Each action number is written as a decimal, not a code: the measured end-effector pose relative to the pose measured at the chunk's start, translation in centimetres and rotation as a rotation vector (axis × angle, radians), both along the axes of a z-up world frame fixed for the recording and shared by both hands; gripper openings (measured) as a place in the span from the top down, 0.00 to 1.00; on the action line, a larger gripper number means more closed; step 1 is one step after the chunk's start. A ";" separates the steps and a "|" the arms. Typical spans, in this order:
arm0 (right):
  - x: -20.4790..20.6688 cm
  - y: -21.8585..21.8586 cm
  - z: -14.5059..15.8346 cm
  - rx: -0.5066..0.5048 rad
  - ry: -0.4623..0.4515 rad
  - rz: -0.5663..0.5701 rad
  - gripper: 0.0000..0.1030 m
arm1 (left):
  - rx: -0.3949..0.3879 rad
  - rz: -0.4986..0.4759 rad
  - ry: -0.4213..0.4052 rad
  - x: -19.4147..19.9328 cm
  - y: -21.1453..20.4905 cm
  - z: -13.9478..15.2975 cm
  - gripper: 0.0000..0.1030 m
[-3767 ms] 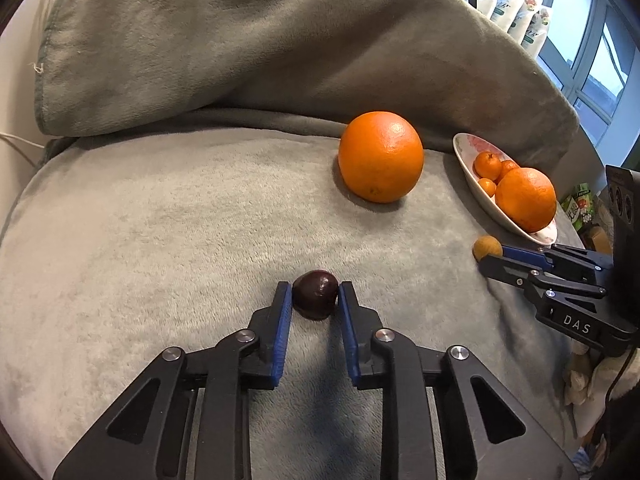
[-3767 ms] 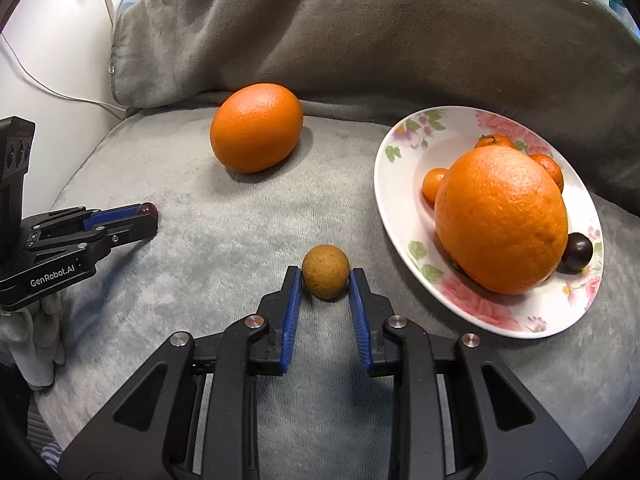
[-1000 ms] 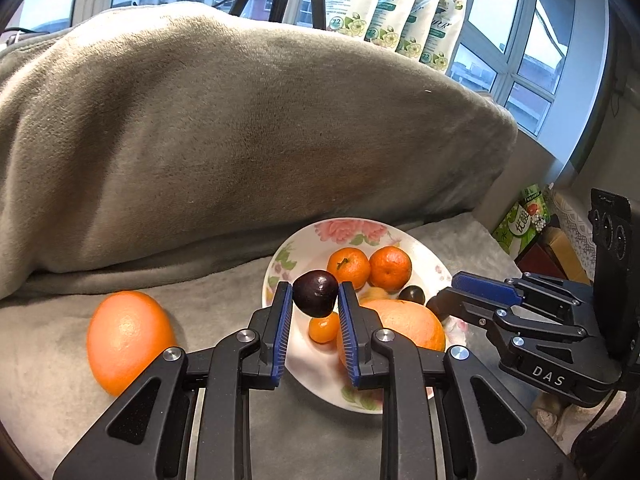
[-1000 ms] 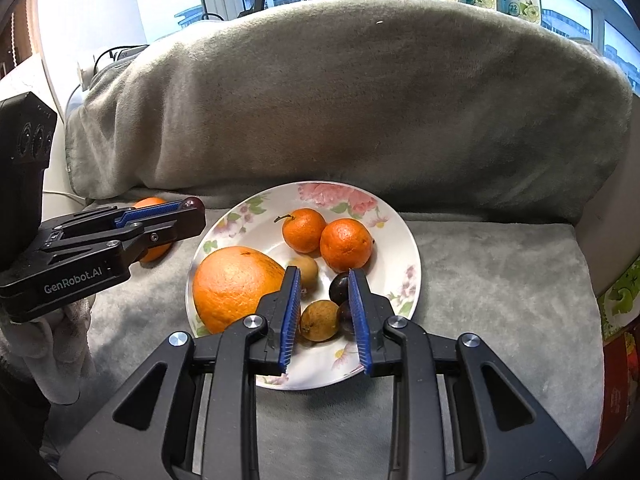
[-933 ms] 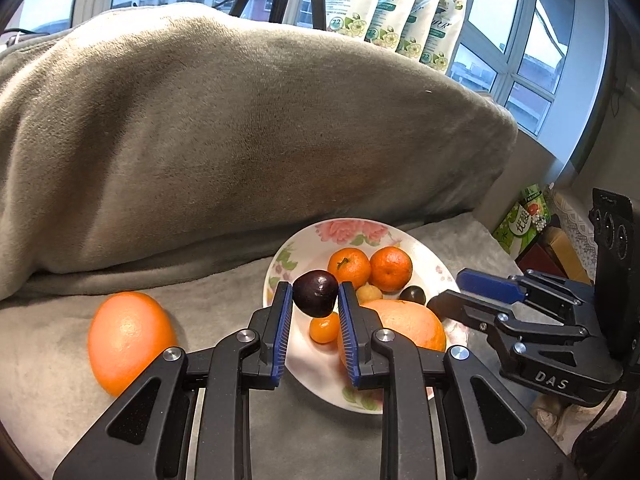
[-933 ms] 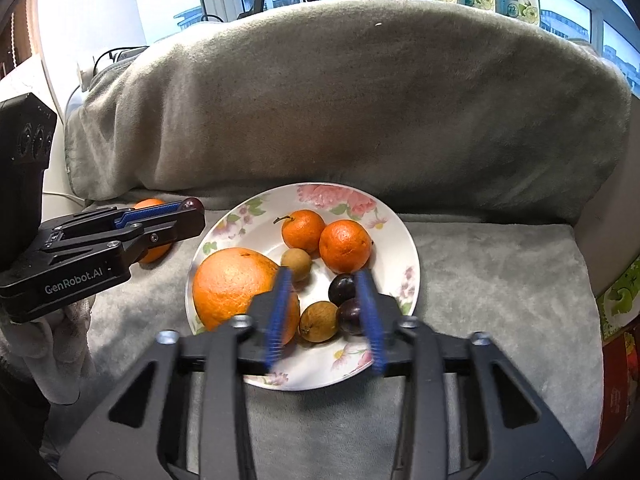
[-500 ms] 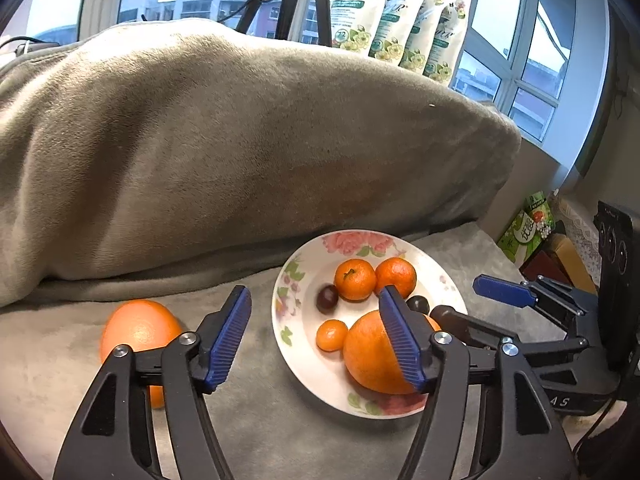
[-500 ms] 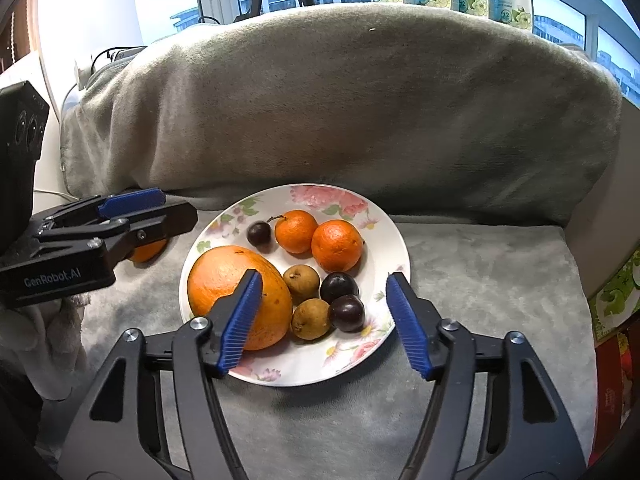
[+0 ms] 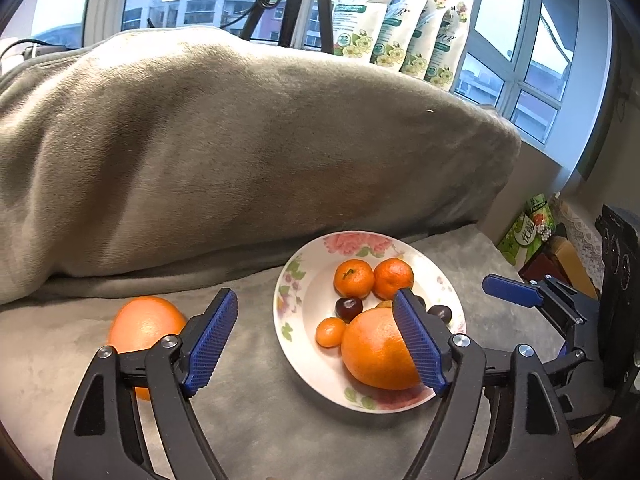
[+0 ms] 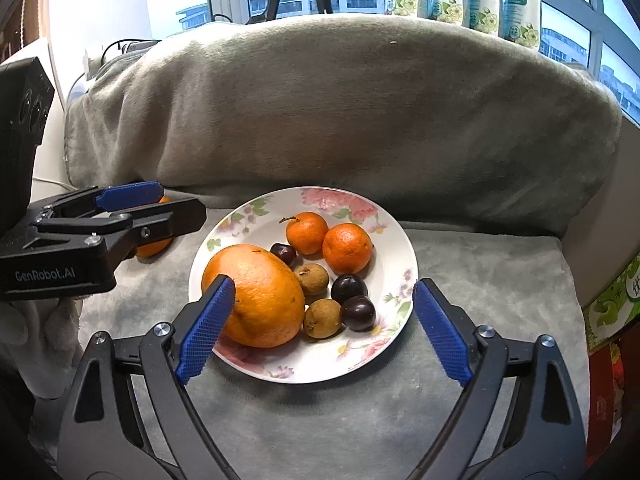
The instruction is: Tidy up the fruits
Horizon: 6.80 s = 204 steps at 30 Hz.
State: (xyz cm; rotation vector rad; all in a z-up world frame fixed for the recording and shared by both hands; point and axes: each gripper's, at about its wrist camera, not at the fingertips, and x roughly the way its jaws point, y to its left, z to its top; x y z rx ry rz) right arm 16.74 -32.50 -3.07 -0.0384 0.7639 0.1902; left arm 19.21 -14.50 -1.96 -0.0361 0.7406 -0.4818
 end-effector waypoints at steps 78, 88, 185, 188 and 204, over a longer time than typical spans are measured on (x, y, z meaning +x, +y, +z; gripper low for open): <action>9.4 16.8 -2.6 0.164 0.221 0.256 0.11 | -0.187 0.102 0.146 0.8 12.8 -5.4 0.30; 9.7 17.9 -3.5 0.180 0.273 0.288 0.27 | -0.223 0.095 0.182 1.8 13.1 -5.9 0.36; 7.4 0.5 1.9 0.360 0.133 0.002 0.38 | -0.072 -0.153 0.071 2.8 -2.6 -0.3 0.45; 6.8 -0.4 2.3 0.362 0.124 -0.012 0.38 | -0.062 -0.172 0.065 2.5 -3.7 0.2 0.45; 3.2 -5.4 3.2 0.352 0.117 -0.071 0.38 | -0.031 -0.256 0.067 -0.3 -9.2 0.6 0.45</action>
